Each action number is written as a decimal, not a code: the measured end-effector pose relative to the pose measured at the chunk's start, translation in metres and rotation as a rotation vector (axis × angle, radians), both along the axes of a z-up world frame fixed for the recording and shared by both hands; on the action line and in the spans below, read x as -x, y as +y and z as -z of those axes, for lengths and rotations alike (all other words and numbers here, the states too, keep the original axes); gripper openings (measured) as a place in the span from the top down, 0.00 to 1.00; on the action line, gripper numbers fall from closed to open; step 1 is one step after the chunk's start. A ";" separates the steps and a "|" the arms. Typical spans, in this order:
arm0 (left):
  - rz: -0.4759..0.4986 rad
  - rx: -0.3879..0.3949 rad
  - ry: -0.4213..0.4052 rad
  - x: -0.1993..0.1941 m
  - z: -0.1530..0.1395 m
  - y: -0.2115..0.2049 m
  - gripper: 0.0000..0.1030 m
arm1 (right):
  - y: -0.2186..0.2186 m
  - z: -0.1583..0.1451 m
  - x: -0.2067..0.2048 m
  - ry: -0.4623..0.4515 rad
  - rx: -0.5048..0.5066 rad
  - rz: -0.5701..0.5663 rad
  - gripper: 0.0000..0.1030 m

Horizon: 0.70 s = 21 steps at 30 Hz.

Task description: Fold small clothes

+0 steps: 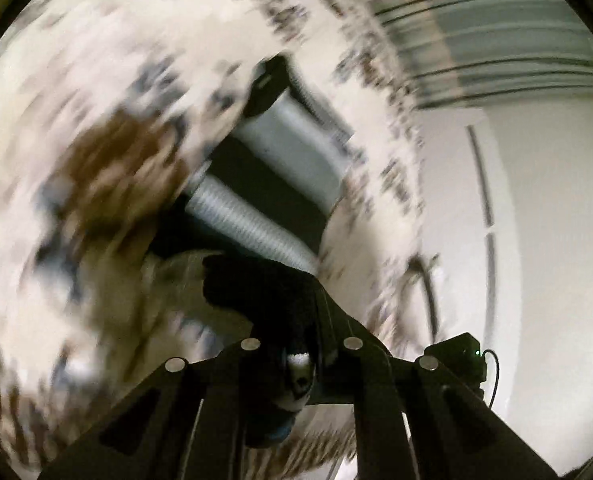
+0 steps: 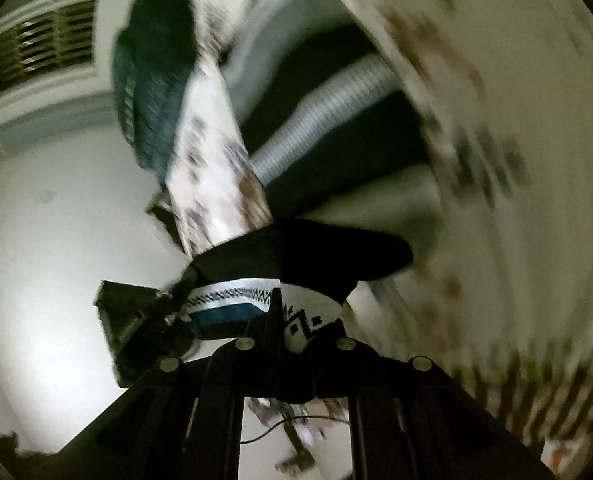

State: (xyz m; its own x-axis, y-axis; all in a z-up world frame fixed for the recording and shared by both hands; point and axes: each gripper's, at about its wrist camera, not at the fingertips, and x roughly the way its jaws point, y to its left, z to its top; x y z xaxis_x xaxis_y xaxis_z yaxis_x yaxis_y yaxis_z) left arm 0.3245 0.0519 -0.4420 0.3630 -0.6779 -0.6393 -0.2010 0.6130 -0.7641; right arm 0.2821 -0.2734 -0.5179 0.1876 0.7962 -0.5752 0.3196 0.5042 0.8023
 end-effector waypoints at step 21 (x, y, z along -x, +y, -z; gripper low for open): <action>-0.064 -0.046 -0.106 -0.247 0.036 0.035 0.51 | -0.069 0.018 -0.315 -0.058 0.217 0.114 0.32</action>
